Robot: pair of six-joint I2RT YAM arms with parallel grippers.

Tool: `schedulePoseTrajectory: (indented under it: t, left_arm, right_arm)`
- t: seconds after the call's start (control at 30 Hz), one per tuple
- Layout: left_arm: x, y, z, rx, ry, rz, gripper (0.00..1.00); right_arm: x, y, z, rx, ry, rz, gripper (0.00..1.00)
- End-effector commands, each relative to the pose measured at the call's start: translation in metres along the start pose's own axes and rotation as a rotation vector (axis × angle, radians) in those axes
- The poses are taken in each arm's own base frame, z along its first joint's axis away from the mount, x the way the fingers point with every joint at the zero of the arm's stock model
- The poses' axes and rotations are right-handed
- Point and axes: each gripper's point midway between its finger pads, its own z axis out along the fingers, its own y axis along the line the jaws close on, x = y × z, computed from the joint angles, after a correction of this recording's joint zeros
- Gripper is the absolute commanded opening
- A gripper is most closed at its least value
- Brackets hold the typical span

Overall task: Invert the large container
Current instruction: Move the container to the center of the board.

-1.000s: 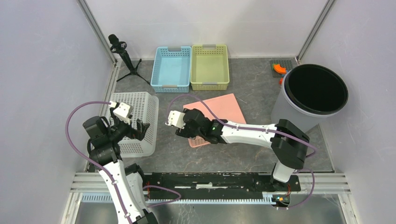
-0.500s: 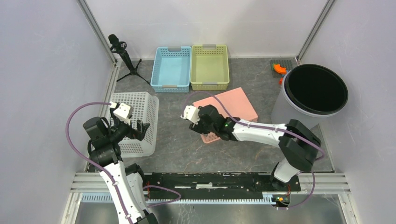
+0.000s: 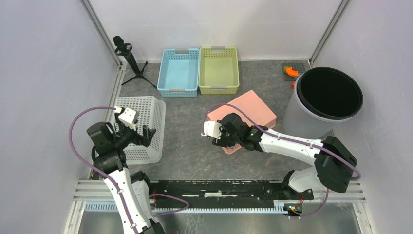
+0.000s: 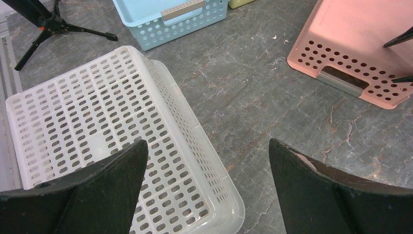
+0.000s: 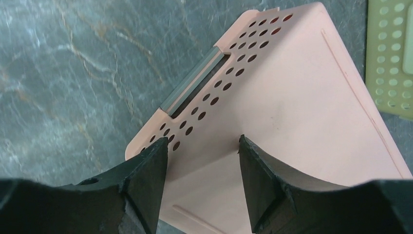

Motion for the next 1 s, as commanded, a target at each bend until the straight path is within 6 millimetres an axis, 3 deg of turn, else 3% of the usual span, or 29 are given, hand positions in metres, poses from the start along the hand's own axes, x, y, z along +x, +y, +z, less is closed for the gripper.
schedulePoseTrajectory:
  t: [0.0,0.23,0.53,0.83,0.97]
  left_arm:
    - [-0.006,0.001,0.001,-0.002,-0.025,0.003,1.00]
    - [-0.007,0.001,0.000,-0.001,-0.028,0.004,1.00]
    - [-0.008,-0.001,-0.001,-0.003,-0.034,0.013,1.00]
    - [-0.008,-0.001,-0.002,-0.010,-0.039,0.023,1.00]
    - [-0.007,-0.002,-0.002,-0.012,-0.039,0.028,1.00]
  right_arm:
    - [0.052,0.027,-0.017,-0.136,0.157,-0.068,0.60]
    - [0.084,0.022,-0.039,-0.157,0.265,-0.149,0.59]
    - [0.119,-0.012,-0.065,-0.148,0.406,-0.304,0.60]
    - [0.136,-0.038,-0.075,-0.191,0.474,-0.509,0.64]
    - [0.138,-0.040,-0.076,-0.235,0.463,-0.585,0.67]
